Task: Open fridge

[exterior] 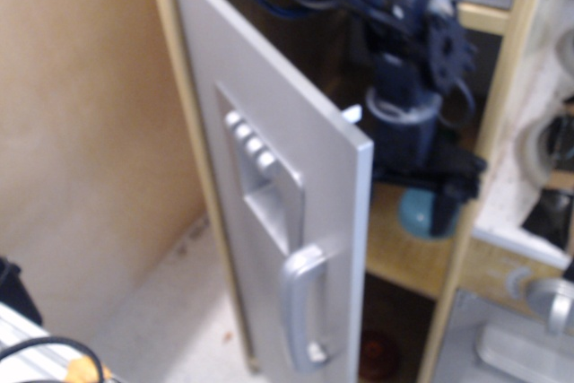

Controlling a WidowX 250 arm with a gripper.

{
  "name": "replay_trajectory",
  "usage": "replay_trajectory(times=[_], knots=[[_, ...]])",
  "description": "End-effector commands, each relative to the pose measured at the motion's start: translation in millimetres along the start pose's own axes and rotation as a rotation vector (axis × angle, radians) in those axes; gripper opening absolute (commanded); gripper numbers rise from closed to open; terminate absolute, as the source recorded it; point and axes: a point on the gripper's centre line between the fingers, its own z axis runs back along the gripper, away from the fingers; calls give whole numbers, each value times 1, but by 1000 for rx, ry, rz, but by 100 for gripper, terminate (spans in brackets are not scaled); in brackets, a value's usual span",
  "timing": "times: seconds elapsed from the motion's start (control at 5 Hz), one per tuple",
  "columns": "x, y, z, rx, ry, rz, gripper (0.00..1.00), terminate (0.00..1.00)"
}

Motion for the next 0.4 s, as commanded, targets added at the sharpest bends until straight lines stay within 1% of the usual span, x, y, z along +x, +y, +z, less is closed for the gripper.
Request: replay_trajectory(times=[0.0,0.2], knots=[[-7,22,26,-9,-14,15,100,0],[-16,39,28,-15,-16,34,100,0]])
